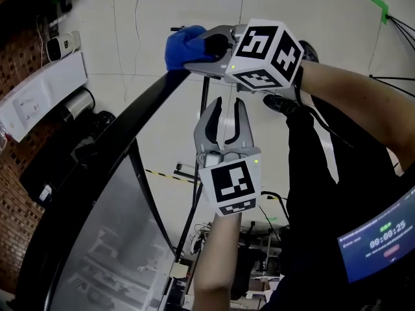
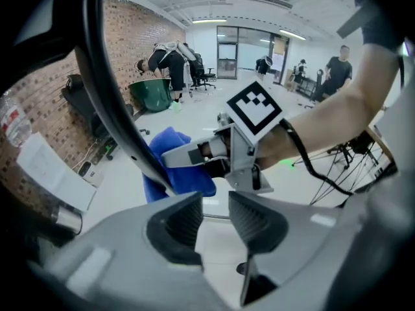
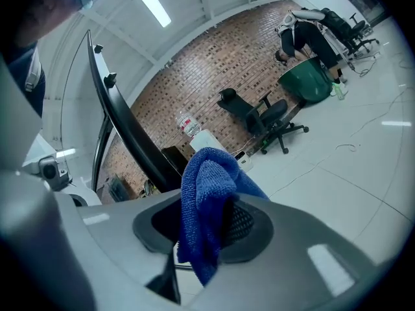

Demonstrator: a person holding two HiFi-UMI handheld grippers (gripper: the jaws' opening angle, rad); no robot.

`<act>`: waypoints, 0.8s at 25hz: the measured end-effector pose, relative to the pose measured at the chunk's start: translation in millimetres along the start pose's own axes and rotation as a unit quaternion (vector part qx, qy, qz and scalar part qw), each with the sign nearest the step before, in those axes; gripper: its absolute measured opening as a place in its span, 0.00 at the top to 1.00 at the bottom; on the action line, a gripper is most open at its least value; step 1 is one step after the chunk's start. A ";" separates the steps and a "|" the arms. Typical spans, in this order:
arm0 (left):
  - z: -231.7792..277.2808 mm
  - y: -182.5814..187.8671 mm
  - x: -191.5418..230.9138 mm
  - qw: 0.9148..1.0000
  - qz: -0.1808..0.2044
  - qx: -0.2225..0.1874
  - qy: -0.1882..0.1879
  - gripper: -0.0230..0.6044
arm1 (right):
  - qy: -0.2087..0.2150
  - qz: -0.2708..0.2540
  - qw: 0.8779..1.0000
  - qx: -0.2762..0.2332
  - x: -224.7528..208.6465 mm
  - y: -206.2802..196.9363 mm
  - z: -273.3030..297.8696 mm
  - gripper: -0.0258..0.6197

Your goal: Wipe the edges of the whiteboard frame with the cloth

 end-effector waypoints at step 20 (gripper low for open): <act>44.6 -36.2 -12.5 1.000 0.003 0.029 -0.012 0.77 | -0.019 0.077 0.996 0.045 -65.7 -57.5 8.8 0.78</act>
Point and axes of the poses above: the fingertips, and each gripper's own axes: z forward along the fingers, x to its left, y out of its top, the point moved 6 cm from there along -z, backward along the fingers, and after that the axes turned 10 degrees about y, right-handed, at the moved point
